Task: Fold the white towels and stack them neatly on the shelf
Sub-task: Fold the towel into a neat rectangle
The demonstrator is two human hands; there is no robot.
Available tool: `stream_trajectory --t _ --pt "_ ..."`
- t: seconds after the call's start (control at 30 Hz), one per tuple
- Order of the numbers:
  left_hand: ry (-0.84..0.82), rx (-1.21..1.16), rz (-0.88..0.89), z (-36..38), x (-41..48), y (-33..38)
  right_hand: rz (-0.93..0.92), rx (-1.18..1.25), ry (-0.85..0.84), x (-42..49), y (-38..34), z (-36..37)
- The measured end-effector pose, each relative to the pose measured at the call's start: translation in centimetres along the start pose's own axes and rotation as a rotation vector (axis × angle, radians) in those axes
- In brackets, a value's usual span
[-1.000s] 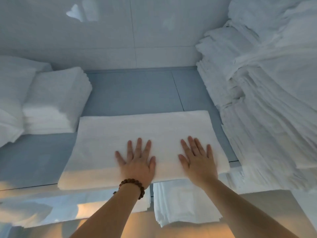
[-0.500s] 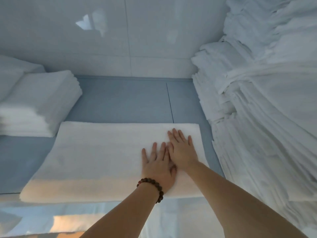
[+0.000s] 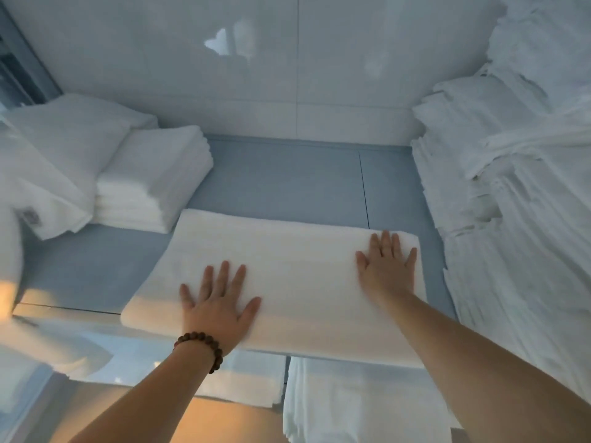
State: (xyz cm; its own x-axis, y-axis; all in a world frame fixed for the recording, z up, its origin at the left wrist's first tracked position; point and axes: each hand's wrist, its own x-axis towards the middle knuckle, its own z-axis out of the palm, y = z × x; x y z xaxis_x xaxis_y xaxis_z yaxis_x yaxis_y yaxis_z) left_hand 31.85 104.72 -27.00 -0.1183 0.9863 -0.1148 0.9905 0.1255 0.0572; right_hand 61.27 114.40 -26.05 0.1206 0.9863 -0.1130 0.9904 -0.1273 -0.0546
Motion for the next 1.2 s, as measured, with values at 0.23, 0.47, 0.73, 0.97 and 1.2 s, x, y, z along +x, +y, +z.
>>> stream_trajectory --t 0.23,0.47,0.73,0.97,1.2 --pt "0.036 0.013 0.019 -0.3 0.2 -4.7 -0.394 0.100 -0.052 -8.7 -15.0 2.1" --pt "0.053 -0.025 0.014 -0.1 0.6 -7.2 -0.393 0.030 -0.032 -8.3 -16.9 3.1" --pt "0.015 0.000 0.132 -0.9 4.9 -7.7 -0.575 -0.054 -0.007 -4.7 -12.2 2.4" --pt "0.034 -0.043 0.083 0.2 1.9 -5.1 -0.647 -0.139 -0.058 -3.0 -10.3 0.5" --pt "-0.040 -0.128 -0.083 -0.1 0.0 1.3 0.037 0.208 -0.116 -6.0 -17.1 0.2"
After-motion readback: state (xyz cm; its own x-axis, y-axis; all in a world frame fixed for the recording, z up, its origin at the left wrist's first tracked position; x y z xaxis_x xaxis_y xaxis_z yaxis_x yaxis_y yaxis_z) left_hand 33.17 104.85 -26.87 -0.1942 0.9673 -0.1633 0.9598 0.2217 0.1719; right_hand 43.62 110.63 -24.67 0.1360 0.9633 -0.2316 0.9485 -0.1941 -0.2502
